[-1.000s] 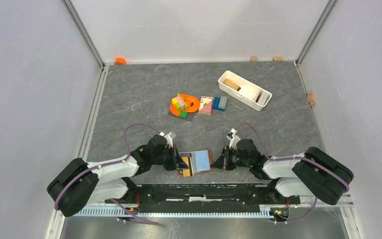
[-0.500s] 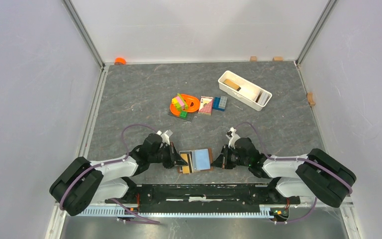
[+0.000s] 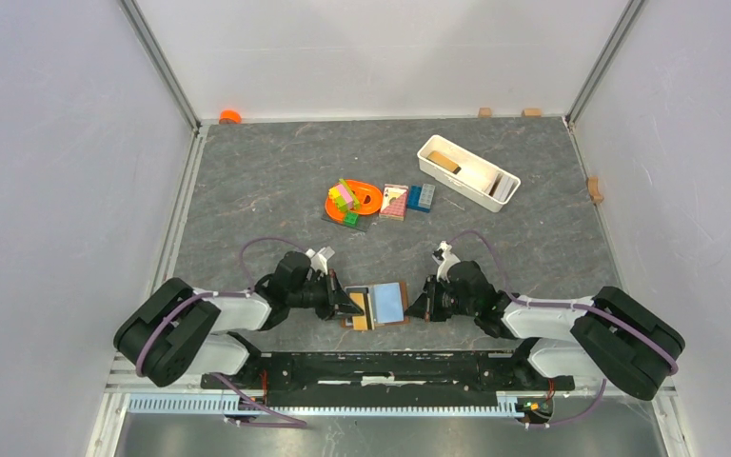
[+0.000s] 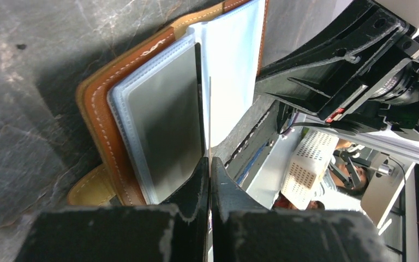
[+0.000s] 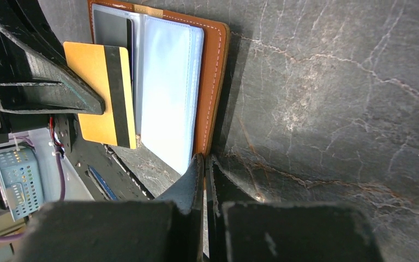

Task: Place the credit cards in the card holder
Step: Insert the credit card into the card holder.

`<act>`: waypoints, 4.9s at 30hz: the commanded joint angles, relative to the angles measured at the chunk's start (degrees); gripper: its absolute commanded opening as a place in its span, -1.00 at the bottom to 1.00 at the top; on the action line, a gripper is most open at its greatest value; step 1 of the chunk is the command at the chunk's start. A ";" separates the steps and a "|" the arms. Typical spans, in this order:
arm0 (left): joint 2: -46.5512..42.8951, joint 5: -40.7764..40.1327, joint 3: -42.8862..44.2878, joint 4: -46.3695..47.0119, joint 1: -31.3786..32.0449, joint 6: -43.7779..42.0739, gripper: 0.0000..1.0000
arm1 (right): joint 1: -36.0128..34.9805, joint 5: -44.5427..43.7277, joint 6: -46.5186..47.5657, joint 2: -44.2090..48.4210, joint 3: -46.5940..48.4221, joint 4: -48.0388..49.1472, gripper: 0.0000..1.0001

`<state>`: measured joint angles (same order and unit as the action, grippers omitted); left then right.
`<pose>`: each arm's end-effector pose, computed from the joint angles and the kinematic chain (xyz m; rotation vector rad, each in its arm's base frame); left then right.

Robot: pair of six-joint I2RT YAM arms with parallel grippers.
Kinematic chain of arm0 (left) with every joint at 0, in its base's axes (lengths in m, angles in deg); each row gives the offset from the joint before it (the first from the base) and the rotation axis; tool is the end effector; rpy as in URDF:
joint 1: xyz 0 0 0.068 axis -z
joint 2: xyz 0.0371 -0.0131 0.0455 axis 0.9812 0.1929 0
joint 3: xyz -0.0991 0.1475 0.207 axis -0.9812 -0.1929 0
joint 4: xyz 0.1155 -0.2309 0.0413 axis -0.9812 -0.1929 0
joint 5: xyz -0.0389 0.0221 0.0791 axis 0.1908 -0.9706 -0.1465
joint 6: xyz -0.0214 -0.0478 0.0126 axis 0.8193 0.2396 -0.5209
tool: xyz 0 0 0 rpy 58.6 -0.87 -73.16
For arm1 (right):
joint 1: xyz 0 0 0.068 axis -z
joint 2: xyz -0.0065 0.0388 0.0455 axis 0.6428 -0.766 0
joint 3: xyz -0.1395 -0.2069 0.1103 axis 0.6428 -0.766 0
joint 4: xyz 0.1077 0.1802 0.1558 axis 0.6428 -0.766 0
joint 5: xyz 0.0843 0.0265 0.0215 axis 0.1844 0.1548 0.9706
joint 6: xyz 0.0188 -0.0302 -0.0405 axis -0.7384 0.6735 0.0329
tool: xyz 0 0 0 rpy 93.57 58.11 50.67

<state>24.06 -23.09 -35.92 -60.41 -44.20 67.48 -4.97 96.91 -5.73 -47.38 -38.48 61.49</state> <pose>0.1490 -0.1280 0.1099 -0.1047 2.5786 -1.4385 0.1305 0.1432 0.1109 -0.0171 2.4968 1.1151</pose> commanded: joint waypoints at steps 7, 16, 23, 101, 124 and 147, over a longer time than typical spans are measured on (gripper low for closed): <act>4.51 3.20 1.86 7.02 -1.01 0.19 -0.96 | -0.13 -4.88 2.90 -0.28 0.66 -7.09 -1.00; 9.40 6.02 4.08 8.21 -2.42 -2.34 -0.96 | -0.16 -5.33 3.12 -0.17 0.75 -7.80 -1.00; 13.85 8.32 5.12 11.66 -2.76 -2.48 -0.96 | -0.29 -5.51 3.25 -0.26 0.92 -8.25 -1.00; 6.39 -12.43 16.50 -20.00 8.50 -11.83 0.01 | -1.40 -8.64 3.67 1.45 0.86 -10.72 -1.00; 13.84 -12.72 25.96 -15.16 13.61 -11.33 -0.06 | -2.05 -8.73 3.48 0.51 0.47 -10.16 -1.00; -7.99 -34.53 23.27 -40.50 13.21 -13.04 0.57 | -2.14 -16.06 6.02 5.92 2.60 -19.37 -1.00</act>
<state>18.64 -49.14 -10.89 -92.15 -30.30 54.94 -7.04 85.41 -2.16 -40.78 -35.86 49.36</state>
